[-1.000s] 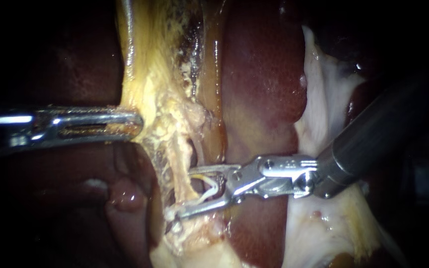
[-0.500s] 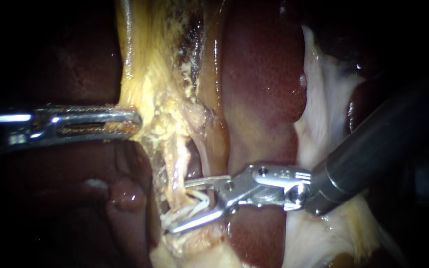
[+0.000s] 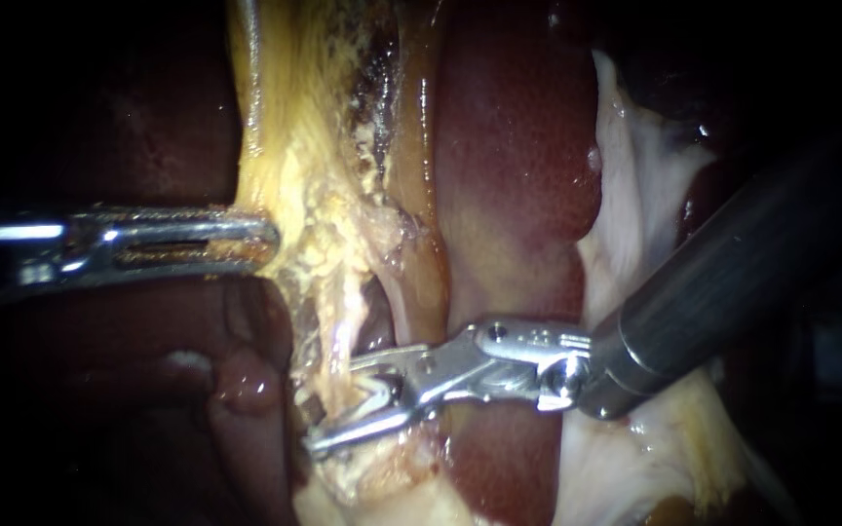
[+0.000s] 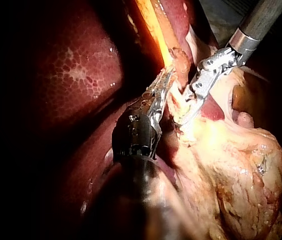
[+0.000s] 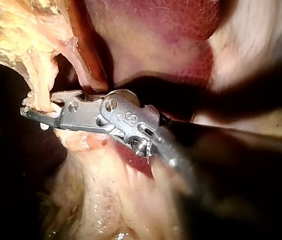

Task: Clipping second clip left tube

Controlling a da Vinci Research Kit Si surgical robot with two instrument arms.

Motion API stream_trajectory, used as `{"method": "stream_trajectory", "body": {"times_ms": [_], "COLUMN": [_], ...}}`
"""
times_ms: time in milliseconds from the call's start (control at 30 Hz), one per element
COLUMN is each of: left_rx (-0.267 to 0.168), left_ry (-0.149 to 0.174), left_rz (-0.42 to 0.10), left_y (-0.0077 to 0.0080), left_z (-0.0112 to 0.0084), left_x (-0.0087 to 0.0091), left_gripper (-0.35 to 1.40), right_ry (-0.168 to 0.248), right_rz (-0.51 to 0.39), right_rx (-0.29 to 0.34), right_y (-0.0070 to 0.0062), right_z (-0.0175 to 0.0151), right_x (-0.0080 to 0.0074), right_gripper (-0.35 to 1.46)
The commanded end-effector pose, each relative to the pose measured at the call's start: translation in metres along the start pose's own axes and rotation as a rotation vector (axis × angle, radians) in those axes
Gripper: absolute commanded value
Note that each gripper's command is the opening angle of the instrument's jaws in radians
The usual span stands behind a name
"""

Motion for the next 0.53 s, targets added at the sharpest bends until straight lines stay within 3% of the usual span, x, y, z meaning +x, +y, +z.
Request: {"method": "stream_trajectory", "body": {"times_ms": [33, 533], "left_rx": [0.000, -0.001], "left_ry": [0.000, 0.000], "left_rz": [0.000, 0.000], "left_y": [0.0000, 0.0000], "left_z": [0.0000, 0.0000], "left_x": [0.0000, 0.0001], "left_gripper": [-0.35, -0.35], "right_ry": [-0.010, -0.022], "right_rz": [-0.001, -0.002], "right_rx": [-0.003, -0.007], "right_y": [0.0001, 0.0004], "right_z": [-0.0002, -0.0004], "right_x": [0.0000, -0.0004], "right_gripper": [-0.35, -0.35]}}
